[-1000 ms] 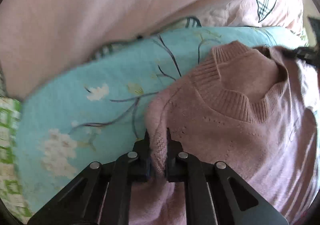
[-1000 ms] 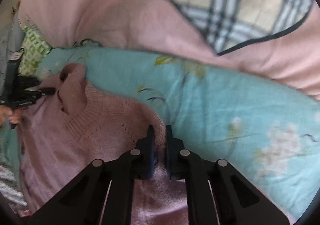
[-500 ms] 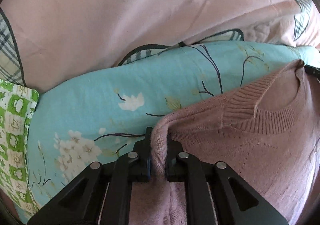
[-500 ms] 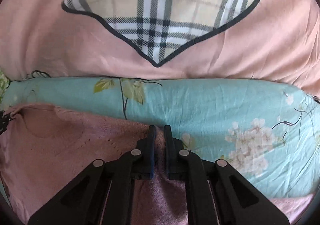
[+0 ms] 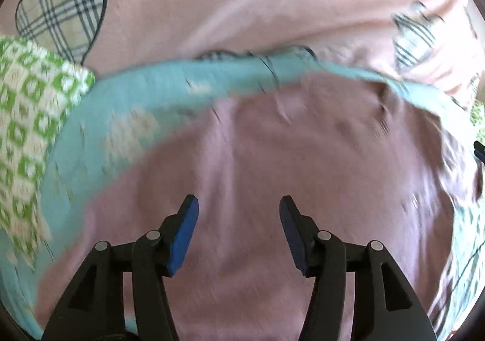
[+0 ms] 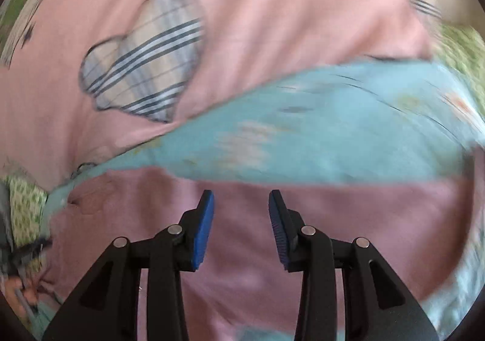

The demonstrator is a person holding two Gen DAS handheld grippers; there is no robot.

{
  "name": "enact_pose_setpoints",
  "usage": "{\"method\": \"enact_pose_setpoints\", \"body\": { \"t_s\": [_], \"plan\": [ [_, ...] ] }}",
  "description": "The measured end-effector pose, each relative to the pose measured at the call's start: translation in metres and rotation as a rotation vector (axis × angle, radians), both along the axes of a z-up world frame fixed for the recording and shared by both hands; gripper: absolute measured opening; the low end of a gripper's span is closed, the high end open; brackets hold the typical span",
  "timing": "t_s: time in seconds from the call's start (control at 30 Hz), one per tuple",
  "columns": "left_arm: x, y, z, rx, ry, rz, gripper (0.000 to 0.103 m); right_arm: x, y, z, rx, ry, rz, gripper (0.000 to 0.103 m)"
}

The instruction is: Fold small clothes

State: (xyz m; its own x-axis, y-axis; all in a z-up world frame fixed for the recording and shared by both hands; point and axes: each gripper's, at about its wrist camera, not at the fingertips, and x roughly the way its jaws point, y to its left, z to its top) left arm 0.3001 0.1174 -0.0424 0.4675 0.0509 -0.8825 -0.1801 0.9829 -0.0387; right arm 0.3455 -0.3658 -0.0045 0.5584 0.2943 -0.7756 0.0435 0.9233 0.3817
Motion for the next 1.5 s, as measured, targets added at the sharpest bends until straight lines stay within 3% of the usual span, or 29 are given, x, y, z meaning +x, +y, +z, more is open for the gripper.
{"method": "enact_pose_setpoints", "body": {
  "t_s": [0.07,0.17,0.33,0.5,0.57,0.6,0.67,0.73,0.93,1.03,1.23,1.37,1.5],
  "plan": [
    [-0.016,-0.023,0.006,-0.014,0.018,-0.003,0.060,-0.020,-0.037,-0.002,0.000,0.005,-0.105,0.040],
    [-0.046,-0.052,-0.009,-0.076,0.062,-0.005,0.061,-0.054,-0.097,-0.004,-0.013,0.042,-0.289,0.046],
    [-0.063,-0.086,-0.024,-0.117,0.114,-0.014,0.062,-0.066,-0.181,-0.024,0.013,0.106,-0.515,0.046],
    [-0.055,-0.110,-0.034,-0.124,0.139,-0.018,0.064,-0.038,-0.199,-0.037,-0.022,0.113,-0.533,0.046],
    [-0.050,-0.114,-0.035,-0.141,0.137,-0.020,0.065,-0.025,-0.202,-0.050,-0.066,0.172,-0.547,0.046],
    [-0.048,-0.116,-0.036,-0.145,0.137,-0.019,0.065,-0.027,-0.204,-0.056,-0.078,0.195,-0.552,0.044],
    [-0.044,-0.118,-0.036,-0.143,0.139,-0.019,0.065,-0.028,-0.209,-0.062,-0.095,0.199,-0.565,0.014],
    [-0.046,-0.118,-0.034,-0.149,0.130,-0.020,0.066,-0.035,-0.206,-0.055,-0.057,0.168,-0.554,0.007],
    [-0.055,-0.113,-0.026,-0.165,0.117,-0.007,0.067,-0.062,-0.137,0.016,0.136,-0.112,-0.303,0.007],
    [-0.064,-0.108,-0.019,-0.173,0.104,0.002,0.068,-0.069,-0.080,0.044,0.257,-0.180,-0.131,0.007],
    [-0.091,-0.084,-0.007,-0.271,0.072,0.046,0.072,-0.078,0.067,0.064,0.435,-0.177,0.254,0.007],
    [-0.109,-0.058,-0.008,-0.375,0.068,0.102,0.073,-0.090,0.164,0.056,0.461,-0.131,0.462,0.007],
    [-0.120,-0.037,-0.012,-0.460,0.078,0.147,0.075,-0.106,0.233,0.040,0.445,-0.080,0.612,0.007]
  ]
}}
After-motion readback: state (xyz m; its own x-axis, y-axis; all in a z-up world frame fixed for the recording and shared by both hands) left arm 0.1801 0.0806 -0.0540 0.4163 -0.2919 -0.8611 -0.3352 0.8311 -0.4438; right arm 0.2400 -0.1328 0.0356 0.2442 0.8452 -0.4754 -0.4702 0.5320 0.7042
